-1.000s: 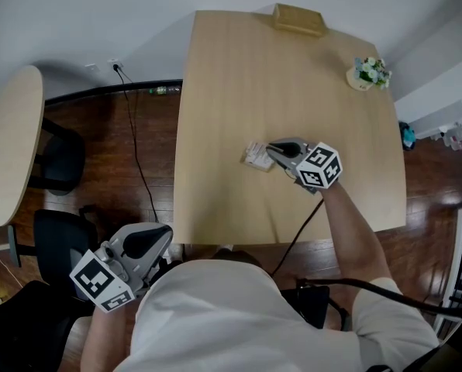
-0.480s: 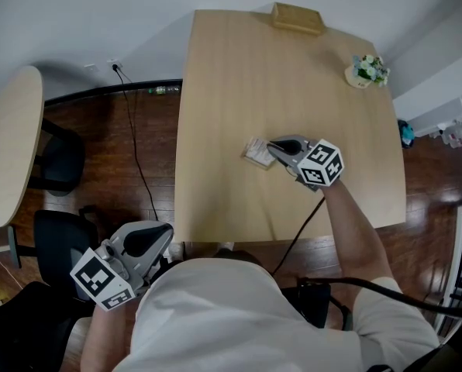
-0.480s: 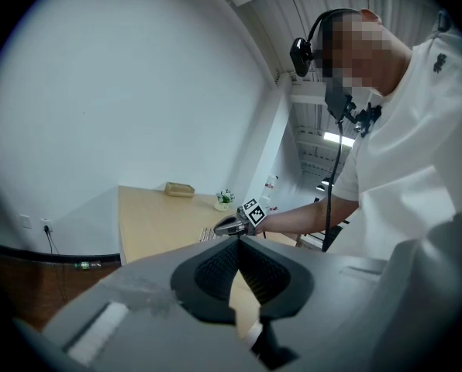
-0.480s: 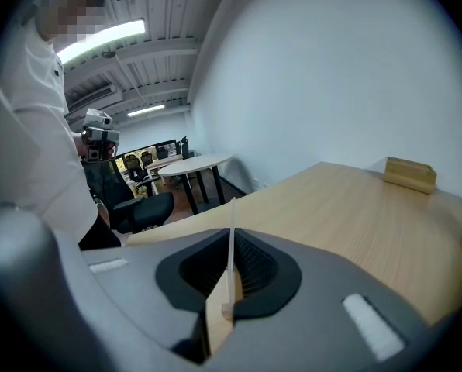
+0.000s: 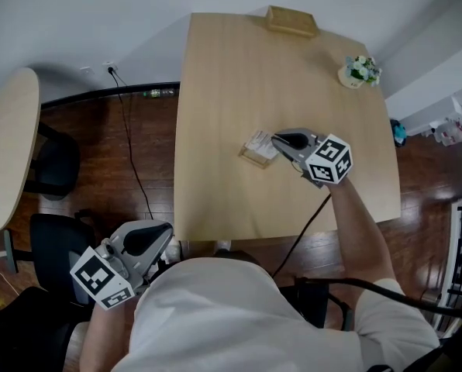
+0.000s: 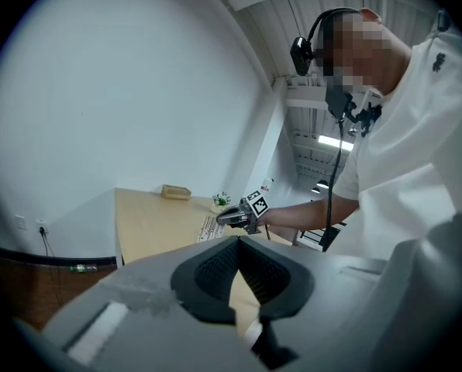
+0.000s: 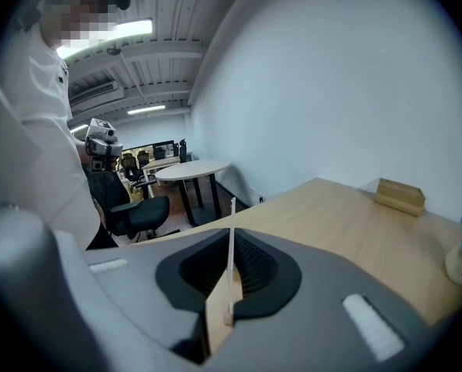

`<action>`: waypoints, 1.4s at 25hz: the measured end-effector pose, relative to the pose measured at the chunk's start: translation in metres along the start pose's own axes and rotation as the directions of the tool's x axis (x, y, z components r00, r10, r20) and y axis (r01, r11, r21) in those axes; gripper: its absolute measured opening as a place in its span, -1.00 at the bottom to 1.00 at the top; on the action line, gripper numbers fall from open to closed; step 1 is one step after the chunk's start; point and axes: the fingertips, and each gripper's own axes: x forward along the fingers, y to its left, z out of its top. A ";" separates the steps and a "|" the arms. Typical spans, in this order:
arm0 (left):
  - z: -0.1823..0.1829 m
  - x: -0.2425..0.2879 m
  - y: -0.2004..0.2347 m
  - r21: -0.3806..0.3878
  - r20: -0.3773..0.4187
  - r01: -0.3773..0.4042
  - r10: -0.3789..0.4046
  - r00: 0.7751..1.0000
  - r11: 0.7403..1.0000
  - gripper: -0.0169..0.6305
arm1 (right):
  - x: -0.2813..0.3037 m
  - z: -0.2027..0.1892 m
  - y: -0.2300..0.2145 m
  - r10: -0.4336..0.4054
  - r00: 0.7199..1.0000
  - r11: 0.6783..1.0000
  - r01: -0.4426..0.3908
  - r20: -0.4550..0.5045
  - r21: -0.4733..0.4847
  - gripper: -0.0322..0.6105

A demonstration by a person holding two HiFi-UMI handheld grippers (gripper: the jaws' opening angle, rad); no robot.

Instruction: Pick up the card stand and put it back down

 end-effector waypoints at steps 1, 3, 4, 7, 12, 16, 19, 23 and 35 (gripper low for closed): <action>0.000 -0.002 0.000 0.003 0.003 0.004 -0.004 1.000 1.000 -0.93 | -0.003 0.005 0.002 -0.005 1.000 1.000 0.005 0.005 -0.007 -0.84; -0.001 -0.006 0.001 0.009 0.010 0.012 -0.012 1.000 1.000 -0.93 | -0.009 0.013 0.008 -0.017 1.000 1.000 0.018 0.011 -0.022 -0.84; -0.001 -0.009 0.001 0.013 0.013 0.016 -0.016 1.000 1.000 -0.93 | -0.012 0.017 0.010 -0.025 1.000 0.999 0.025 0.012 -0.028 -0.84; 0.001 -0.014 0.001 0.030 0.015 0.030 -0.031 0.999 0.999 -0.93 | -0.022 0.028 0.019 -0.045 0.999 0.998 0.045 0.014 -0.032 -0.84; -0.001 -0.025 0.003 0.049 0.023 0.063 -0.064 0.998 0.997 -0.93 | -0.034 0.045 0.051 -0.069 0.997 0.996 0.070 0.021 -0.051 -0.84; -0.003 -0.032 0.003 0.075 0.012 0.090 -0.091 0.996 0.993 -0.93 | -0.046 0.057 0.089 -0.080 0.996 0.995 0.082 0.034 -0.064 -0.84; -0.006 -0.039 0.003 0.095 -0.004 0.119 -0.119 0.993 0.988 -0.93 | -0.054 0.063 0.120 -0.091 0.995 0.994 0.094 0.041 -0.064 -0.84; -0.009 -0.047 0.006 0.102 -0.013 0.162 -0.161 0.987 0.982 -0.94 | -0.064 0.070 0.161 -0.120 0.992 0.991 0.123 0.049 -0.057 -0.84; -0.017 -0.068 0.007 0.134 -0.058 0.272 -0.266 0.962 0.953 -0.94 | -0.082 0.066 0.272 -0.232 0.966 0.971 0.224 0.114 0.080 -0.84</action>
